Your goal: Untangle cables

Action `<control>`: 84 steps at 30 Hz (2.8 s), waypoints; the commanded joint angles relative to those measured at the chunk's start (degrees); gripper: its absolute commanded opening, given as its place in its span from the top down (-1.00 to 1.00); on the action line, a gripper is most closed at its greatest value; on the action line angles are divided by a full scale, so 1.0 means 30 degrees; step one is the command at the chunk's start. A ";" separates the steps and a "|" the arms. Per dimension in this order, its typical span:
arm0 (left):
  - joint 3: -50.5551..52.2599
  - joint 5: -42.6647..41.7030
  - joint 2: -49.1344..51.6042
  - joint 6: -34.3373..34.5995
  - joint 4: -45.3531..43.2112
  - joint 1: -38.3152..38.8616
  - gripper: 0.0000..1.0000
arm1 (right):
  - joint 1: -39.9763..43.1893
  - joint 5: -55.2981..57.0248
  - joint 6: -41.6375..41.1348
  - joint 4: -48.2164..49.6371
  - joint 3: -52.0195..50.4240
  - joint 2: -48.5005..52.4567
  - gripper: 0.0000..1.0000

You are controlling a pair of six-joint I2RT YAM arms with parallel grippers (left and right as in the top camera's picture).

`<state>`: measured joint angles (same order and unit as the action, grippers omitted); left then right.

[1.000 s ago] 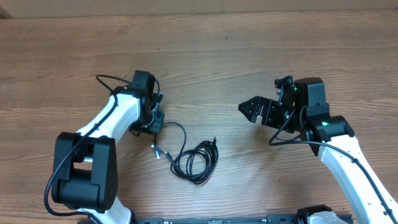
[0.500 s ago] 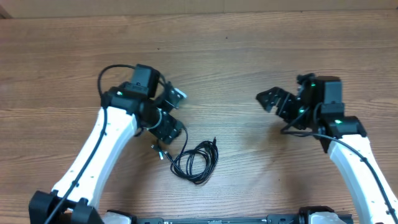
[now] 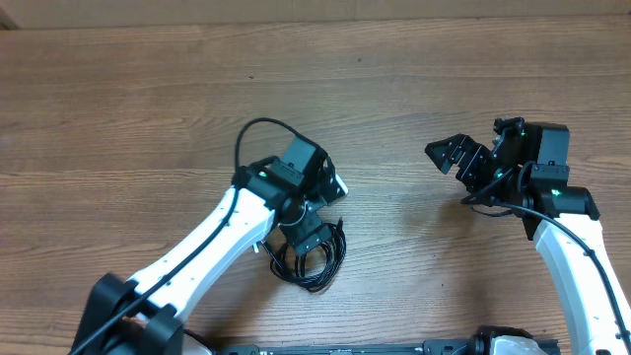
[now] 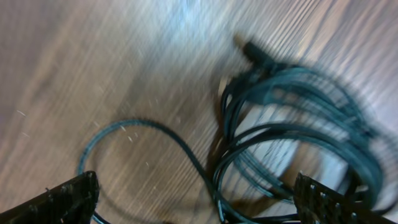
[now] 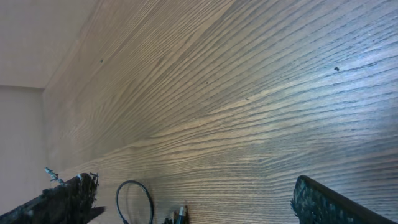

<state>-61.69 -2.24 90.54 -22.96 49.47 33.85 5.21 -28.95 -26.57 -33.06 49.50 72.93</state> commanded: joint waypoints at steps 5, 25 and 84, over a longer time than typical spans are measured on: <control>0.0415 0.1260 0.2922 -0.0561 -0.1180 0.0648 -0.99 | 0.0058 -0.0240 0.0437 0.0117 0.0240 -0.0029 -1.00; 0.0401 0.6630 0.6288 0.7191 -0.6200 0.0976 -0.99 | 0.0058 -0.0233 0.0444 -0.0022 0.0240 -0.0029 -1.00; -0.1355 0.3198 0.3803 1.7209 -0.2681 -0.2390 -0.99 | 0.0058 -0.0160 0.0452 -0.0080 0.0240 -0.0007 -1.00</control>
<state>-64.93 7.90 102.89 17.76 40.42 26.52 5.23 -29.58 -25.63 -33.43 49.50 72.93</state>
